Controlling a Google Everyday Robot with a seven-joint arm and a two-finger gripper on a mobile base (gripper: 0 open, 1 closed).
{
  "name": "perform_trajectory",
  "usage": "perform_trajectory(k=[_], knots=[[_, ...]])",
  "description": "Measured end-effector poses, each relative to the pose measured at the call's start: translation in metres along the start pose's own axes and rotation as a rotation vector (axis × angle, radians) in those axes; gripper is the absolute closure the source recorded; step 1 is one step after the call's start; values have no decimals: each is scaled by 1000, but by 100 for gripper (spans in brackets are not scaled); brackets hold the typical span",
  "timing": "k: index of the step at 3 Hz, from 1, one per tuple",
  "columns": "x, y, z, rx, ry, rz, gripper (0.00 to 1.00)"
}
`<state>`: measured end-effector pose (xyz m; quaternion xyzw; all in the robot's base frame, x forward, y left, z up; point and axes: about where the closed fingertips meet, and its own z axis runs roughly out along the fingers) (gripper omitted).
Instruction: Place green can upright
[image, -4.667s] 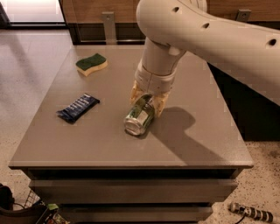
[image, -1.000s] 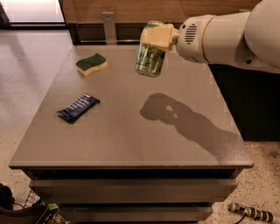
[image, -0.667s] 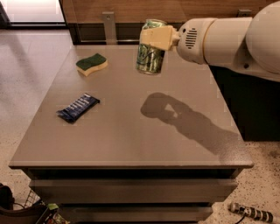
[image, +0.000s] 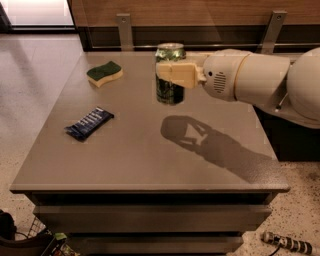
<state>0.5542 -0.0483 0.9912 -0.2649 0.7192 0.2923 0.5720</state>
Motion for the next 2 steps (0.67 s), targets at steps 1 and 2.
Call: perform_trajectory(k=[1, 2], knots=[[28, 17, -5, -18, -8, -155, 100], [49, 21, -7, -18, -50, -185, 100]])
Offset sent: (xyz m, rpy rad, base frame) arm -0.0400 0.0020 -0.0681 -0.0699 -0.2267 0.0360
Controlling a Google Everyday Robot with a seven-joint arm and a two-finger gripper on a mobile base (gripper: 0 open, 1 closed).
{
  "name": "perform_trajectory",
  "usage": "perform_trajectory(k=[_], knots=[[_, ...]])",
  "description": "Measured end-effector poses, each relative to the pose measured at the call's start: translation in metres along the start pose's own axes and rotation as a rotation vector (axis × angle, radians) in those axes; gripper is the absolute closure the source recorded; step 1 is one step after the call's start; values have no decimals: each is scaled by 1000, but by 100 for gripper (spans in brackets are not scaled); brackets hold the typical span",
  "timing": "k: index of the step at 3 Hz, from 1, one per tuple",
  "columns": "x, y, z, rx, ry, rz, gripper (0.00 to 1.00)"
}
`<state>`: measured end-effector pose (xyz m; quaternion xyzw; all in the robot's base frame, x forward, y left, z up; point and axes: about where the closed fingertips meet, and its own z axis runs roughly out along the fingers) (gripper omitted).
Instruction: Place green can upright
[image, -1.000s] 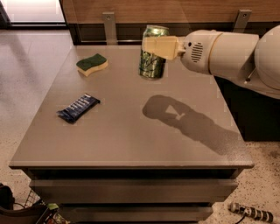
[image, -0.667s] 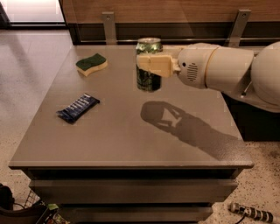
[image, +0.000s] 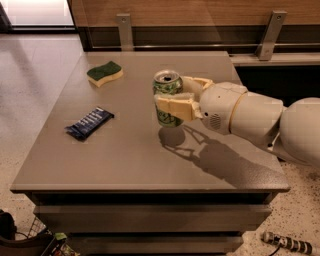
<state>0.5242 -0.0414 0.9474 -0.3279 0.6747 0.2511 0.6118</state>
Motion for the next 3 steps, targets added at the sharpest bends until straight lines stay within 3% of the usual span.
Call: perform_trajectory(k=[1, 3], knots=[[22, 6, 3, -10, -46, 14, 100], [47, 17, 5, -20, -47, 42, 100]])
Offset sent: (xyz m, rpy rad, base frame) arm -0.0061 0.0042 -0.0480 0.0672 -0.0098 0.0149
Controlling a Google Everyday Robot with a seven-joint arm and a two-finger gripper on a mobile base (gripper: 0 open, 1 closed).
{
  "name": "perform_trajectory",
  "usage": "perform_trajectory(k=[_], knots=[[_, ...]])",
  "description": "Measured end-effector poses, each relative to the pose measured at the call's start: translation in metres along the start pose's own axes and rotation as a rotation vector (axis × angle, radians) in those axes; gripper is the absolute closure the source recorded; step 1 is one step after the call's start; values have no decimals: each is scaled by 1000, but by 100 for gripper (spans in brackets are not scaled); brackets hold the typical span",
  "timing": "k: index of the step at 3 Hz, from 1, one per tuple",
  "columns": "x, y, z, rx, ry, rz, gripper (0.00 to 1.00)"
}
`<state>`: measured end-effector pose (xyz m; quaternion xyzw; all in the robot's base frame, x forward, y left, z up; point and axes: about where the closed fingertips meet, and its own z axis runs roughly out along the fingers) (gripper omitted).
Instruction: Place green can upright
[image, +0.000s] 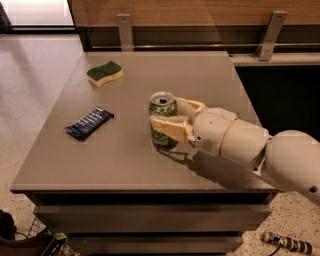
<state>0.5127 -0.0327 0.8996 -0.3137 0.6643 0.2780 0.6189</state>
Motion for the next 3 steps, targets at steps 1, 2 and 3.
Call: perform_trajectory(k=[1, 2, 3], knots=[[11, 6, -1, -6, 7, 12, 100], [12, 7, 0, -10, 8, 13, 87], [12, 9, 1, -12, 8, 11, 64]])
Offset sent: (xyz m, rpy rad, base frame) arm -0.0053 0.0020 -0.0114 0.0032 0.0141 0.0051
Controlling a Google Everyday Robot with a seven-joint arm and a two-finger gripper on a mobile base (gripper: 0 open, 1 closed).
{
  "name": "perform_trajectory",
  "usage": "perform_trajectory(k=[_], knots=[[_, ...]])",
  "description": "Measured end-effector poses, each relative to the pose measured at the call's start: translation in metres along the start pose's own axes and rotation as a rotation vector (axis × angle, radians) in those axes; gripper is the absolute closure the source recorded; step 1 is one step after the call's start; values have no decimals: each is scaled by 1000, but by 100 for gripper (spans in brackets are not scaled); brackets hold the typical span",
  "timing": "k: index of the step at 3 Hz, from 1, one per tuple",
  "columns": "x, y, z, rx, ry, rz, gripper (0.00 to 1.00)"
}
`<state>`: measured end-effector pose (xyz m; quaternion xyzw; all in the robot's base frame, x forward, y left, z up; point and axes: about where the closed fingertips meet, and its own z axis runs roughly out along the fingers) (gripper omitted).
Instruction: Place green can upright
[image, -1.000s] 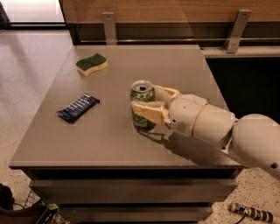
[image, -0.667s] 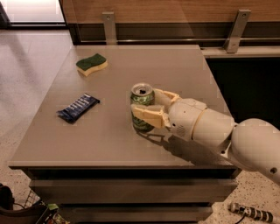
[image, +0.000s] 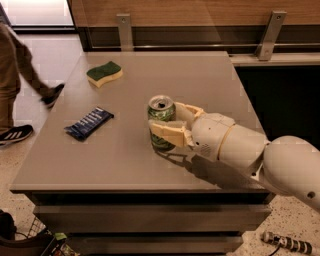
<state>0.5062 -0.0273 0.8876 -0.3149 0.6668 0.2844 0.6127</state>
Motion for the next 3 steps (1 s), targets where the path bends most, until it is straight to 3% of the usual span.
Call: perform_trajectory(k=[2, 3], knots=[[-1, 4, 3, -8, 1, -3, 2], [-1, 4, 3, -9, 1, -4, 0]])
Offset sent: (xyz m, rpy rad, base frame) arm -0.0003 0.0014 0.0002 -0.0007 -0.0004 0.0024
